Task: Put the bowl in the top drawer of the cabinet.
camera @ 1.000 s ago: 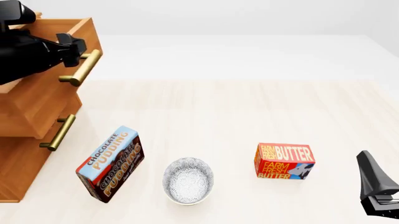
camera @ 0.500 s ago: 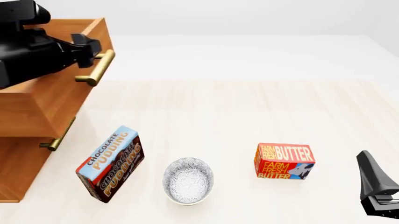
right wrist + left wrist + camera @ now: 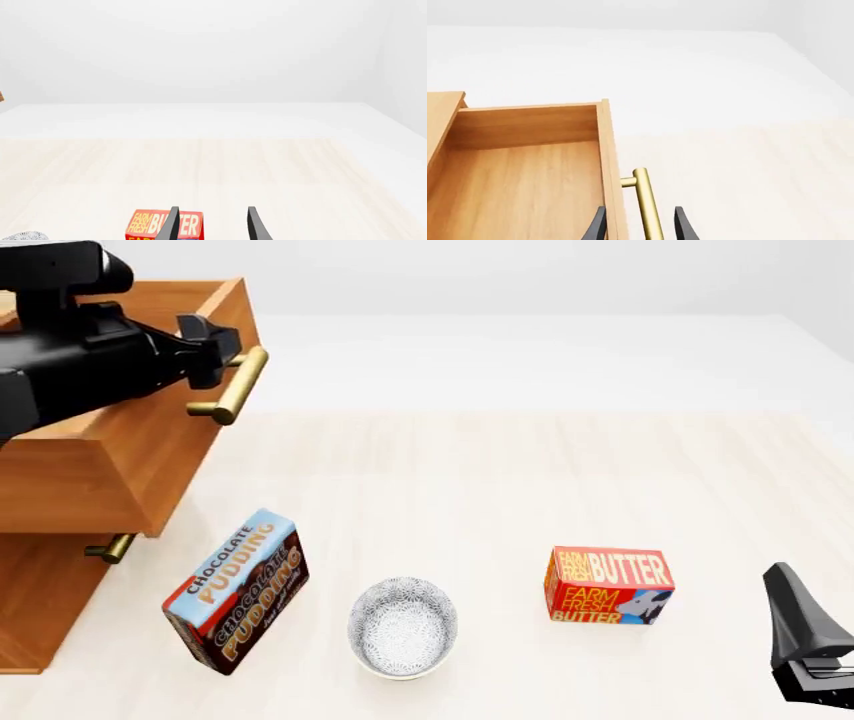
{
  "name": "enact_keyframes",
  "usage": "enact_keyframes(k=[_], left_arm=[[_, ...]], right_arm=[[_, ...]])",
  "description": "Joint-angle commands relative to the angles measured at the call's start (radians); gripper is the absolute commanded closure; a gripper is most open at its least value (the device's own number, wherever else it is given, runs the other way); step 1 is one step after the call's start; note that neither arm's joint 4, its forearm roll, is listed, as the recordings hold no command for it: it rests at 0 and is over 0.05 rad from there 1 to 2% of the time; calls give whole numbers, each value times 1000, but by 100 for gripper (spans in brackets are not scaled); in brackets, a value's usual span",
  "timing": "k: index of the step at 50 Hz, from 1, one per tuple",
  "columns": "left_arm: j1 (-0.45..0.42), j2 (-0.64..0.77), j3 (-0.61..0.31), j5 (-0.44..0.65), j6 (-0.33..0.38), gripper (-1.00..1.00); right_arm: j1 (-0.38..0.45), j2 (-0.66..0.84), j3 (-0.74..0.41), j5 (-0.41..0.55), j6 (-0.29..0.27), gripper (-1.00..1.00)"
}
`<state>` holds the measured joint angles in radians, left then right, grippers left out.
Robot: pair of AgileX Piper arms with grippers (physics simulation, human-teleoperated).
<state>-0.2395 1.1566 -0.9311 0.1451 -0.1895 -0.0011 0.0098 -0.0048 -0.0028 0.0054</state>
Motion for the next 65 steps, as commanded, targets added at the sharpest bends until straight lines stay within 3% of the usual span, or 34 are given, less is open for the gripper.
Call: enact_keyframes(k=[1,65], left_arm=[[-53,22,87,14,76,-100],[-165,-15,78,19,104,-100]], right_arm=[[0,0,0,0,0,-100],[0,0,0,0,0,-100]])
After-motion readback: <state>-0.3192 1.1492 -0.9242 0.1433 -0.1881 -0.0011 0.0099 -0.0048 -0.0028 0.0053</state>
